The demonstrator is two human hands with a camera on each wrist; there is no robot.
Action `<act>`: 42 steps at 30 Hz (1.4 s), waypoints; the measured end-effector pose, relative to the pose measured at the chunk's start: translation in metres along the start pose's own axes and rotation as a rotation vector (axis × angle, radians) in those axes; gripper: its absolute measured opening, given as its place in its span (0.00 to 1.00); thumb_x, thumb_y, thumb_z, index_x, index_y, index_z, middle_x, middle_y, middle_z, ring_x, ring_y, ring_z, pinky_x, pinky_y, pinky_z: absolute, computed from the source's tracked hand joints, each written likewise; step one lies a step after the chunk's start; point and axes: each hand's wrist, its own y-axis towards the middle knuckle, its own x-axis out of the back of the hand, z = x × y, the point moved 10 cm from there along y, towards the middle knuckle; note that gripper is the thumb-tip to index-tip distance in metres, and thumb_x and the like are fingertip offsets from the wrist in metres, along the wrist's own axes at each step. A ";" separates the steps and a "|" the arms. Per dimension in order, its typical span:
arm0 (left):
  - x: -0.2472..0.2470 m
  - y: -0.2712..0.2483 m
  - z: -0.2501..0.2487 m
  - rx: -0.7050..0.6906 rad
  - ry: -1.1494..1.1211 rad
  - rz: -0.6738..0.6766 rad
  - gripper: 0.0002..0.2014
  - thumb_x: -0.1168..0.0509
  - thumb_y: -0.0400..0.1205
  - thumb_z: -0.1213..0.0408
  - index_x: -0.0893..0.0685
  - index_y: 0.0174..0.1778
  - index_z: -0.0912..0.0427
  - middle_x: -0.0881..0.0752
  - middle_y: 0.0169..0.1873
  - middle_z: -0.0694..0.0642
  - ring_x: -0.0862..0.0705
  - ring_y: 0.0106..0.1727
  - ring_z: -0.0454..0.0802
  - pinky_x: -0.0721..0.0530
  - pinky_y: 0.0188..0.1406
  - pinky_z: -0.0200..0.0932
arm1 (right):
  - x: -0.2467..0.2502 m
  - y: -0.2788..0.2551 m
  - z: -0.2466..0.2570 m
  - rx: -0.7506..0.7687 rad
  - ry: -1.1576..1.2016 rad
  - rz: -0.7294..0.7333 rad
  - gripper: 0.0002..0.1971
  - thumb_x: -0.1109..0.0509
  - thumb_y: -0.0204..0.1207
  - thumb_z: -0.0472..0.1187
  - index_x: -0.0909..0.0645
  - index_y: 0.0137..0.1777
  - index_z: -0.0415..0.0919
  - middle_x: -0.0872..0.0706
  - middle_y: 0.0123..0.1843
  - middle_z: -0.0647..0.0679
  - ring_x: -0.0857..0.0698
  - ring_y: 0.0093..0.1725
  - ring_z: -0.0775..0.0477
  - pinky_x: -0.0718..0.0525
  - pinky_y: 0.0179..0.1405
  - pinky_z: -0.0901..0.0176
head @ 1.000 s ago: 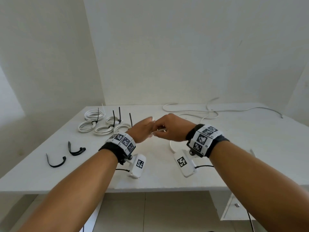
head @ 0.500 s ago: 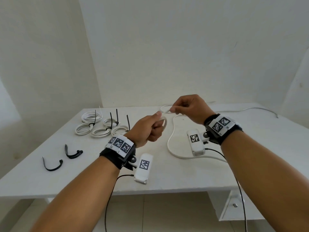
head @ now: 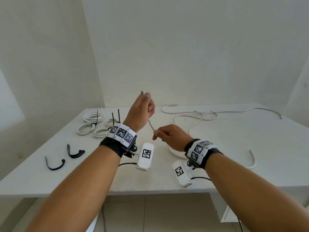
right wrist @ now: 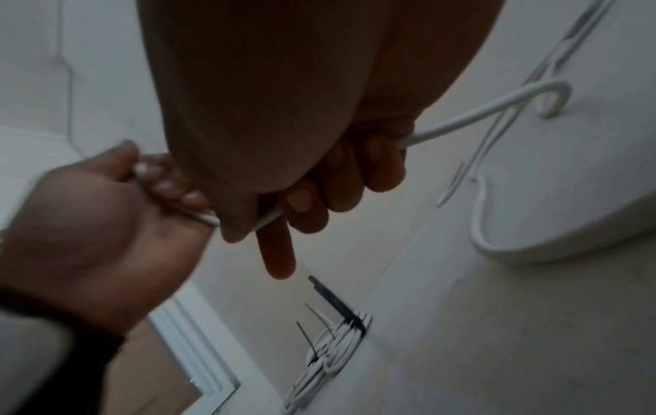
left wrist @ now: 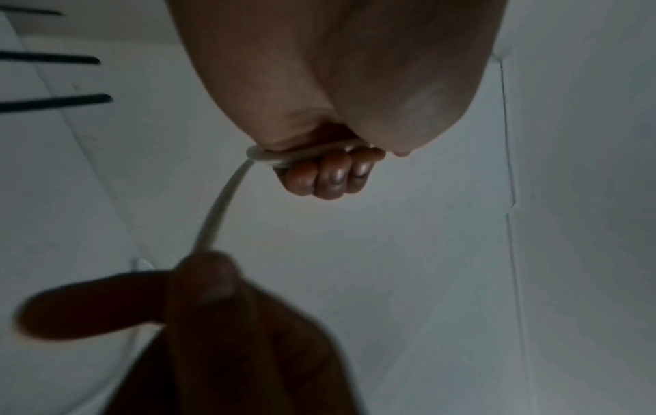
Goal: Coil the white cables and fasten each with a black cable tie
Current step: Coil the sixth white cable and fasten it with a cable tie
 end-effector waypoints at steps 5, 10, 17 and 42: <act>0.002 -0.010 0.042 0.057 0.300 0.006 0.16 0.52 0.91 0.52 0.33 0.43 0.58 0.30 0.28 0.50 0.31 0.28 0.43 0.28 0.35 0.41 | -0.009 0.002 0.030 0.099 -0.122 0.053 0.14 0.35 0.85 0.50 0.11 0.48 0.43 0.24 0.24 0.56 0.26 0.23 0.60 0.32 0.26 0.71; -0.010 -0.019 0.067 0.160 0.391 0.132 0.16 0.49 0.90 0.51 0.30 0.49 0.62 0.28 0.28 0.48 0.29 0.27 0.43 0.29 0.37 0.43 | -0.020 -0.004 0.042 0.147 -0.260 0.154 0.14 0.37 0.86 0.45 0.14 0.49 0.37 0.19 0.31 0.52 0.25 0.27 0.58 0.29 0.29 0.66; -0.035 -0.050 0.079 0.249 0.568 0.539 0.14 0.44 0.85 0.61 0.19 0.42 0.66 0.16 0.33 0.59 0.21 0.35 0.53 0.25 0.36 0.34 | -0.002 -0.010 0.059 0.207 -0.307 0.178 0.07 0.28 0.79 0.47 0.11 0.48 0.46 0.12 0.37 0.52 0.20 0.32 0.56 0.20 0.35 0.59; -0.019 -0.035 -0.007 0.169 -0.708 0.282 0.18 0.53 0.87 0.47 0.33 0.37 0.55 0.35 0.23 0.49 0.37 0.23 0.46 0.35 0.26 0.39 | 0.030 0.007 -0.013 -0.058 0.243 -0.175 0.16 0.35 0.85 0.52 0.09 0.50 0.46 0.25 0.23 0.56 0.31 0.21 0.57 0.29 0.27 0.66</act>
